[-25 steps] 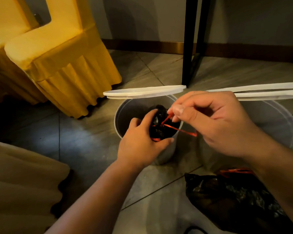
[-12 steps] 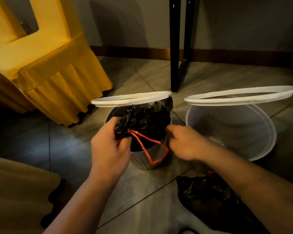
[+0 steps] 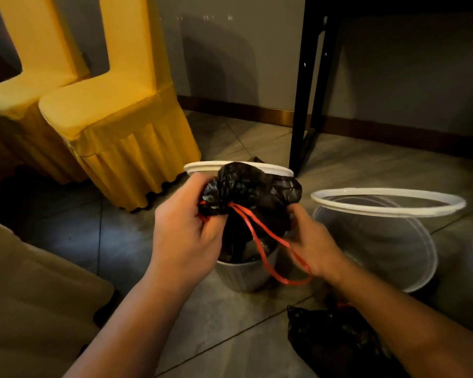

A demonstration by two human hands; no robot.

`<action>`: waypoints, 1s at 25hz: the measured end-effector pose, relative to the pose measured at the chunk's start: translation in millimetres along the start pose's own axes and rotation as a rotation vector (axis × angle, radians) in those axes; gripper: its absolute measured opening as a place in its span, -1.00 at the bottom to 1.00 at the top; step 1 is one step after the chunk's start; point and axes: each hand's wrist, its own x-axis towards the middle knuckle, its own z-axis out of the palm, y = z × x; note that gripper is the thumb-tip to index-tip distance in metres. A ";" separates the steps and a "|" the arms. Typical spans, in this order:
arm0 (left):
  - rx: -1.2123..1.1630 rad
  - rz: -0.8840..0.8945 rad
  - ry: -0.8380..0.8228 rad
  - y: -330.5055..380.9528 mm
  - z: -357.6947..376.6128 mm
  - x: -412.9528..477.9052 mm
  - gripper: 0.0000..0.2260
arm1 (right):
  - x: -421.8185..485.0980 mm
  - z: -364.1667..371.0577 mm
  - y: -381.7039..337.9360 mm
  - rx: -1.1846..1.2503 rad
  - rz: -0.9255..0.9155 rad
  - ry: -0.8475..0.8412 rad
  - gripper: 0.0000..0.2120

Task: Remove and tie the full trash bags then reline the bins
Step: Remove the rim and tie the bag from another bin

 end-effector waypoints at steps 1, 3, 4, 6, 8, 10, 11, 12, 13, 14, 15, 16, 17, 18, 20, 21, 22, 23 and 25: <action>-0.017 0.008 0.027 3.3 -2.8 5.0 -0.84 | -2.3 -6.4 -5.2 0.002 -0.040 0.032 -0.53; -0.061 0.011 0.071 8.3 -7.5 13.5 -0.82 | -12.2 -12.3 -10.2 0.017 -0.124 0.090 -0.64; -0.083 0.013 0.082 10.7 -9.8 17.9 -0.80 | -17.9 -13.1 -10.9 0.057 -0.153 0.107 -0.71; -0.101 0.046 0.105 17.6 -13.7 28.1 -0.72 | -30.9 -17.1 -15.2 0.045 -0.188 0.151 -0.73; -0.170 0.087 0.143 25.4 -16.8 40.7 -0.68 | -41.4 -23.9 -22.2 -0.025 -0.244 0.191 -0.77; -0.281 0.119 0.163 31.1 -19.1 52.6 -0.74 | -50.2 -29.1 -28.8 0.005 -0.273 0.193 -0.75; -0.302 0.133 0.165 32.8 -20.1 55.8 -0.78 | -56.5 -31.7 -33.4 0.046 -0.256 0.161 -0.74; -0.308 0.141 0.160 33.2 -21.2 56.7 -0.80 | -62.3 -33.1 -38.0 0.087 -0.242 0.118 -0.75; -0.321 0.132 0.145 32.1 -22.2 54.1 -0.79 | -68.8 -33.6 -39.7 0.098 -0.248 0.071 -0.79; -0.338 0.103 0.124 29.4 -22.2 47.3 -0.78 | -75.9 -31.7 -39.2 0.082 -0.261 0.024 -0.85; -0.355 0.051 0.105 24.9 -20.9 36.2 -0.77 | -82.7 -28.7 -37.1 0.049 -0.266 -0.021 -0.86; -0.376 -0.020 0.090 18.7 -18.6 21.6 -0.77 | -88.7 -24.2 -32.8 0.043 -0.246 -0.074 -0.82; -0.398 -0.107 0.082 11.3 -16.0 5.1 -0.79 | -93.2 -17.8 -25.2 0.083 -0.210 -0.141 -0.83; -0.419 -0.211 0.084 2.2 -12.5 -13.1 -0.81 | -96.9 -9.1 -14.4 0.129 -0.171 -0.213 -0.86; -0.429 -0.427 0.086 -18.4 -5.8 -46.3 -0.88 | -102.0 14.2 9.1 0.098 -0.131 -0.342 -0.84; -0.407 -0.528 0.071 -28.9 -1.4 -59.9 -0.87 | -103.9 27.3 21.0 0.065 -0.111 -0.401 -0.85; -0.361 -0.616 0.049 -39.6 3.6 -71.3 -0.84 | -105.3 41.1 32.9 0.059 -0.088 -0.453 -0.87; -0.300 -0.688 0.022 -48.3 7.6 -80.6 -0.82 | -107.1 54.5 43.3 0.059 -0.056 -0.503 -0.88; -0.167 -0.785 -0.041 -63.9 15.1 -92.8 -0.82 | -109.5 78.4 61.7 0.015 -0.003 -0.567 -0.91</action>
